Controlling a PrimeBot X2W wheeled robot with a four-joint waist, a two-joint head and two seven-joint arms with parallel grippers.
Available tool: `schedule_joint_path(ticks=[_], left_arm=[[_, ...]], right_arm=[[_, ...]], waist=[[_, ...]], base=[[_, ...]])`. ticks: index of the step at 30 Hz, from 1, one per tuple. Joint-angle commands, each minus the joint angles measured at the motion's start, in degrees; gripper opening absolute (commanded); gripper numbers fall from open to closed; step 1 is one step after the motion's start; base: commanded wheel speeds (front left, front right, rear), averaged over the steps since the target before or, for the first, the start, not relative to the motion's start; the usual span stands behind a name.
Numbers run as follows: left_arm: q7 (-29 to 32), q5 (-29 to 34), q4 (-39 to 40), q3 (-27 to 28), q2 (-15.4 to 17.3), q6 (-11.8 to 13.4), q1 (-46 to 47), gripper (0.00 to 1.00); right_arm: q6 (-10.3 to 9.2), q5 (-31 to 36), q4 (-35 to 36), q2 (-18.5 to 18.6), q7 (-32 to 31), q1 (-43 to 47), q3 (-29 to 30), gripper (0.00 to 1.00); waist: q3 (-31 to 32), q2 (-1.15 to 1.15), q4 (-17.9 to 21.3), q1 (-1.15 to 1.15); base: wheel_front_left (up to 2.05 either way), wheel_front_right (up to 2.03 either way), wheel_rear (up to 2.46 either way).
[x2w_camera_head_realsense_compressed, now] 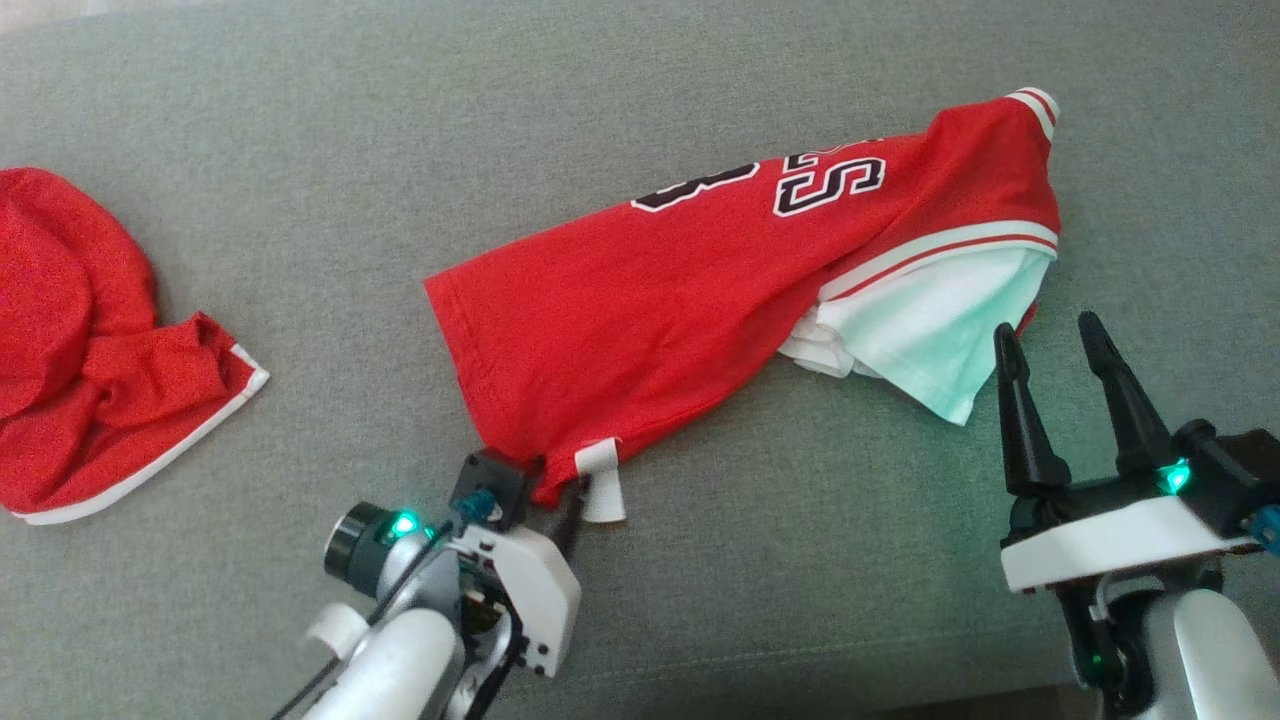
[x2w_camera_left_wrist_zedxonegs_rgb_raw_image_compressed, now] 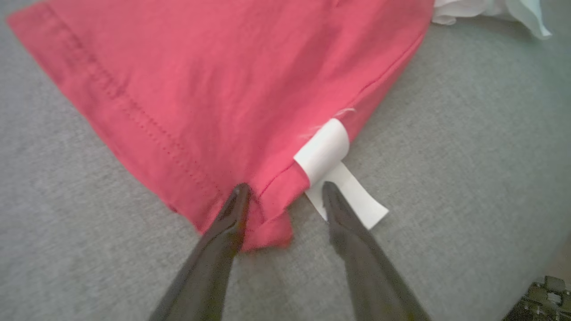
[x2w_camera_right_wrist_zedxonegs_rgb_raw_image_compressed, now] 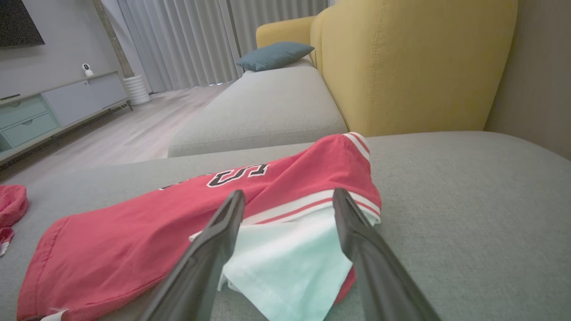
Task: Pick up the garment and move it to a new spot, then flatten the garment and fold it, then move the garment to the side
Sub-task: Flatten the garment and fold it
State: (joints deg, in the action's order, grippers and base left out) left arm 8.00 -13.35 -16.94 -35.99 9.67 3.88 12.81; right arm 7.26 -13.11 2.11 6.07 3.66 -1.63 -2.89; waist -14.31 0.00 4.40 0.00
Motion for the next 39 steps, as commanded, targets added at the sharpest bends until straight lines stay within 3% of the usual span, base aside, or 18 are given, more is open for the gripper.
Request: schedule_joint_path(ticks=[1,12,28,29,30,31,32,39], left_arm=[[0.81,-0.63,0.46,2.03,0.68,0.38,1.28,0.02],[0.73,-0.59,2.75,1.63,1.16,1.07,1.62,0.0],[-0.7,-0.32,2.86,0.85,0.74,1.26,4.2,0.0],[-0.82,-0.35,2.77,0.85,0.73,1.31,4.27,0.0],[-1.0,-0.38,2.72,0.89,0.73,1.43,4.31,0.0],[-1.16,-0.4,2.69,0.91,0.72,1.53,4.36,0.0],[-1.42,-0.44,2.68,0.99,0.73,1.65,4.39,0.0],[-5.47,-0.29,4.5,2.29,1.61,3.07,4.19,0.0]], right_arm=[[0.23,-0.56,1.44,0.0,-0.61,-0.85,-0.76,1.0],[0.23,-1.5,-4.06,1.44,-9.33,1.09,-0.64,1.0],[0.23,-1.55,-15.18,-0.08,-12.81,-5.34,-0.2,1.0],[0.23,-1.64,-15.74,-0.16,-13.54,-5.47,-0.38,0.96],[0.23,-1.8,-16.15,-0.22,-14.18,-5.57,-0.59,0.76],[0.23,-1.84,-16.4,-0.2,-14.63,-5.66,-0.73,0.2],[0.23,-2.0,-16.51,-0.2,-14.91,-5.68,-0.82,0.0],[0.23,-2.52,-11.7,0.53,-15.05,-3.43,1.71,0.0]], waist=[[-0.16,0.0,0.04,0.0],[-1.22,0.0,-0.89,0.0],[-5.87,0.0,-2.49,0.0],[-5.95,0.0,-2.52,0.0],[-6.02,0.0,-2.53,0.0],[-6.08,0.0,-2.55,0.0],[-6.07,0.0,-2.57,0.0],[-4.51,0.0,-2.43,0.0]], base=[[0.0,0.0,0.0],[0.0,0.0,0.0],[0.0,0.0,0.0],[0.0,0.0,0.0],[0.0,0.0,0.0],[0.0,0.0,0.0],[0.0,0.0,0.0],[0.0,0.0,0.0]])
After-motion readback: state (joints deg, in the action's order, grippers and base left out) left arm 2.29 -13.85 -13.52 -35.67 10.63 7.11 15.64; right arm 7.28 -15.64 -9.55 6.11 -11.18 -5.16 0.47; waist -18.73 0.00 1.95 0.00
